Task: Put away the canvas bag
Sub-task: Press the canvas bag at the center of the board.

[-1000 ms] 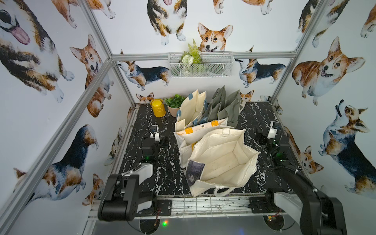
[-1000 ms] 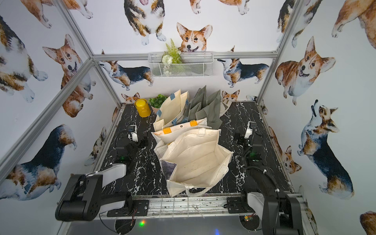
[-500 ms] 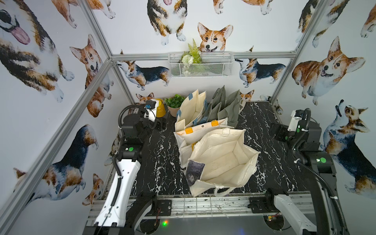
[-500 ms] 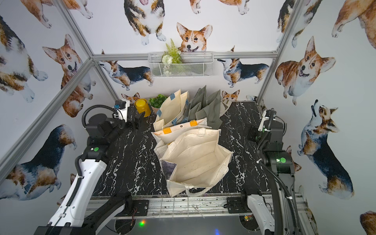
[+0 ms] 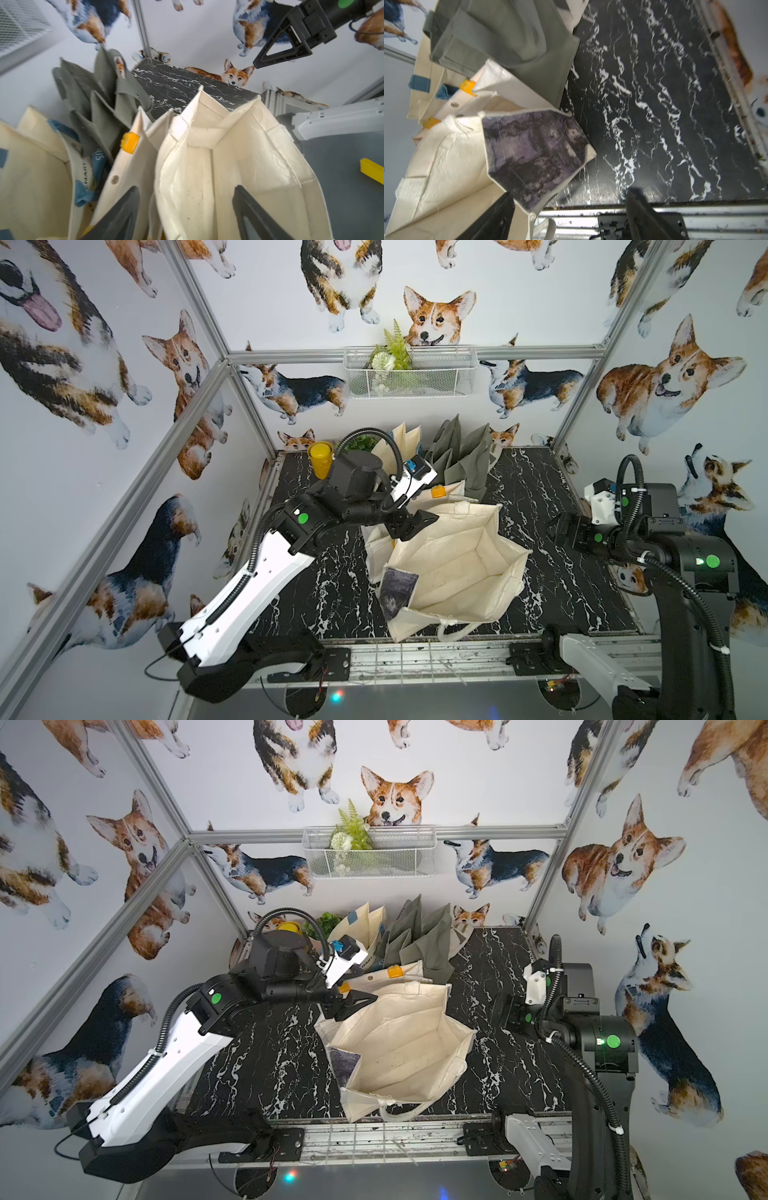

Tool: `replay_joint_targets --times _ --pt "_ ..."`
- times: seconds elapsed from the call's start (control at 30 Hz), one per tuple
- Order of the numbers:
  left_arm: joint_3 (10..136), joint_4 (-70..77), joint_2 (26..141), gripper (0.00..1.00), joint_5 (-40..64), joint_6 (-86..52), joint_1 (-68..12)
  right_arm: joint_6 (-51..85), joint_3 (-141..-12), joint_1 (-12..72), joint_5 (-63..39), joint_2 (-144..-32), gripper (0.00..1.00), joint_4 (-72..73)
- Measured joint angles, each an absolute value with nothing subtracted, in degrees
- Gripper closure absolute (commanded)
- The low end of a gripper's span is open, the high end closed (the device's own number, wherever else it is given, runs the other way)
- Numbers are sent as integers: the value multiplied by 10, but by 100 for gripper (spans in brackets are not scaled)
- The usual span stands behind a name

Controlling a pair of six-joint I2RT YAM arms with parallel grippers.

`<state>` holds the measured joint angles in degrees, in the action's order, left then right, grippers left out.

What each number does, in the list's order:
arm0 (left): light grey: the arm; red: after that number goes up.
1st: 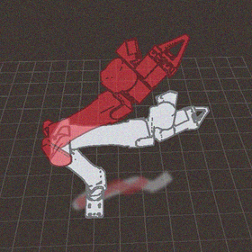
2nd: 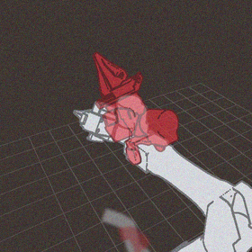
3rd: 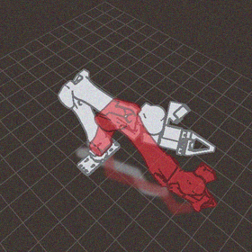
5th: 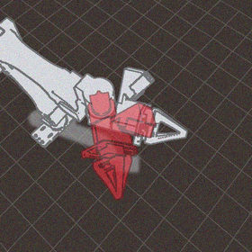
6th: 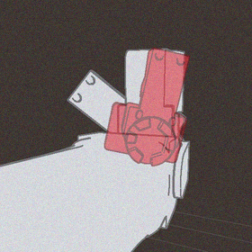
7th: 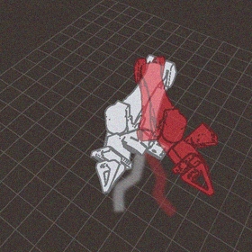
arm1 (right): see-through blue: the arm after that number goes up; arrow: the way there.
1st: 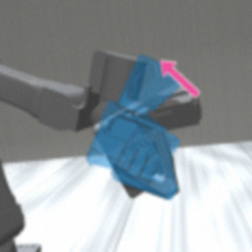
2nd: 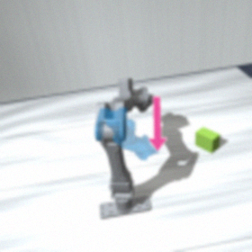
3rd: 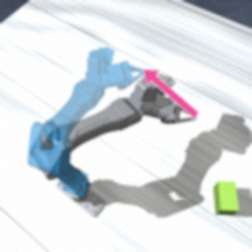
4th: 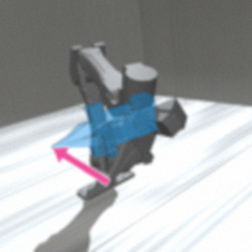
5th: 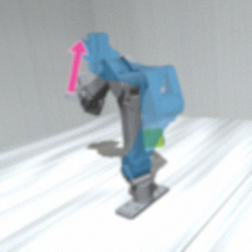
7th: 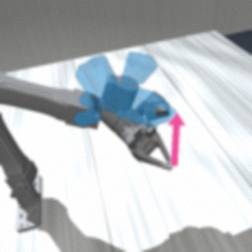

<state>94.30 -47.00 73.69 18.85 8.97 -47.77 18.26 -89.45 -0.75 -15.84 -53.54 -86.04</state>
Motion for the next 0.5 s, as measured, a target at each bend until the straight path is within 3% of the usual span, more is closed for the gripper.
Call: replay_joint_targets --times 0.17,0.5 --pt "1020 -544 827 26 157 77 -523 212 -870 -7 -216 -445 18 -912" --pt "1110 -602 938 26 150 81 -538 264 -776 -6 -292 -339 28 -921"
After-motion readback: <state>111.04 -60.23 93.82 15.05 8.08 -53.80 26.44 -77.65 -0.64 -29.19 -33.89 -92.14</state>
